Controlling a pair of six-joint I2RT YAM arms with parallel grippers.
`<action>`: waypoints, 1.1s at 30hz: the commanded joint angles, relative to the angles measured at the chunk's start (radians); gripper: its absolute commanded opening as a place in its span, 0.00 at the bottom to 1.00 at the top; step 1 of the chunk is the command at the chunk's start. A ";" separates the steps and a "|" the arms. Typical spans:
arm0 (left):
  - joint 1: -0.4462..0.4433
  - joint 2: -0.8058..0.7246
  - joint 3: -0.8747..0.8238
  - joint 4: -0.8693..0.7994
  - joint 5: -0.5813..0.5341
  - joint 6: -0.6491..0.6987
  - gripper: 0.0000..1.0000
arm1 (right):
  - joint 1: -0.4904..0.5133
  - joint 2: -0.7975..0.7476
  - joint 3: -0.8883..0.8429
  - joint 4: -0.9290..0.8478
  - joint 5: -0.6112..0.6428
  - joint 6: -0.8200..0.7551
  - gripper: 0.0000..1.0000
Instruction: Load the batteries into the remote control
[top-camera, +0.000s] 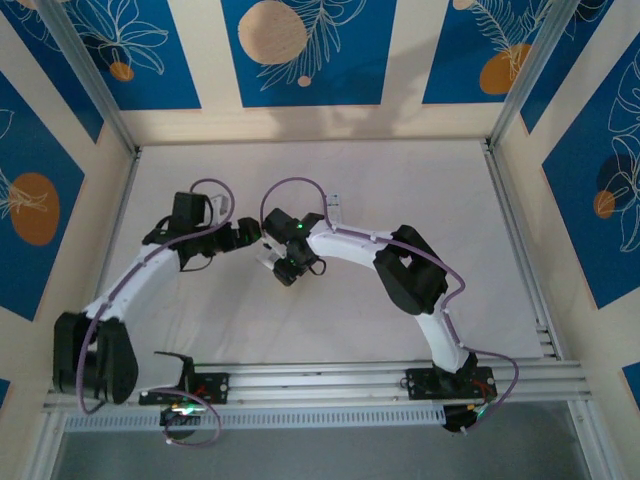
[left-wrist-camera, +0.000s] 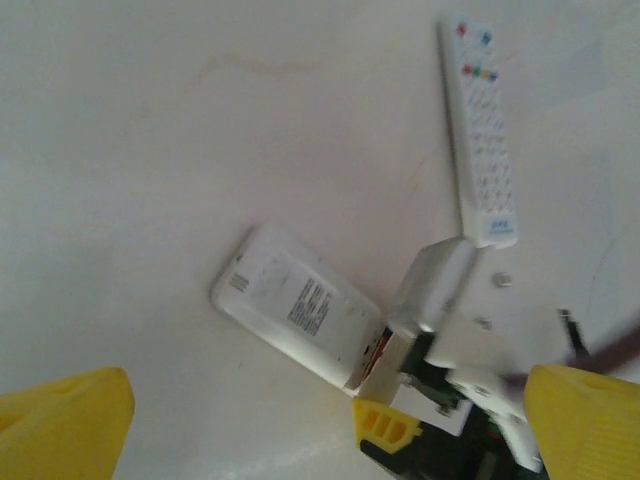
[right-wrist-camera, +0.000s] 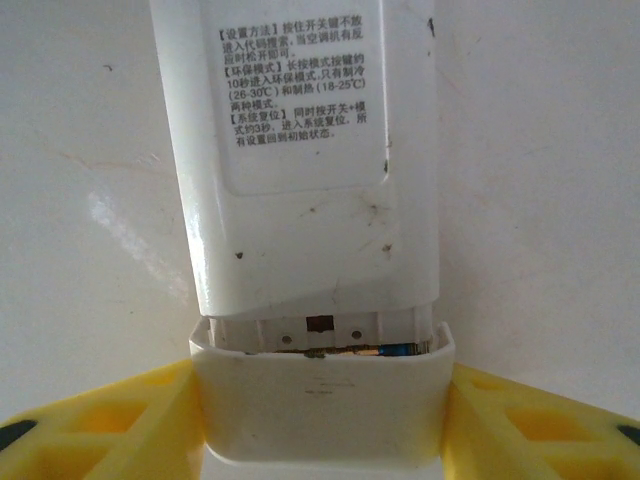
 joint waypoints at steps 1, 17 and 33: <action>0.011 0.068 -0.035 0.085 0.101 -0.084 0.98 | -0.014 0.043 -0.022 0.030 -0.042 -0.046 0.57; 0.016 0.307 0.028 0.035 -0.020 -0.121 0.80 | -0.029 0.097 -0.025 0.089 -0.132 -0.014 0.64; 0.028 0.318 0.050 0.068 0.018 -0.099 0.73 | -0.092 0.008 -0.021 0.099 -0.180 0.040 0.75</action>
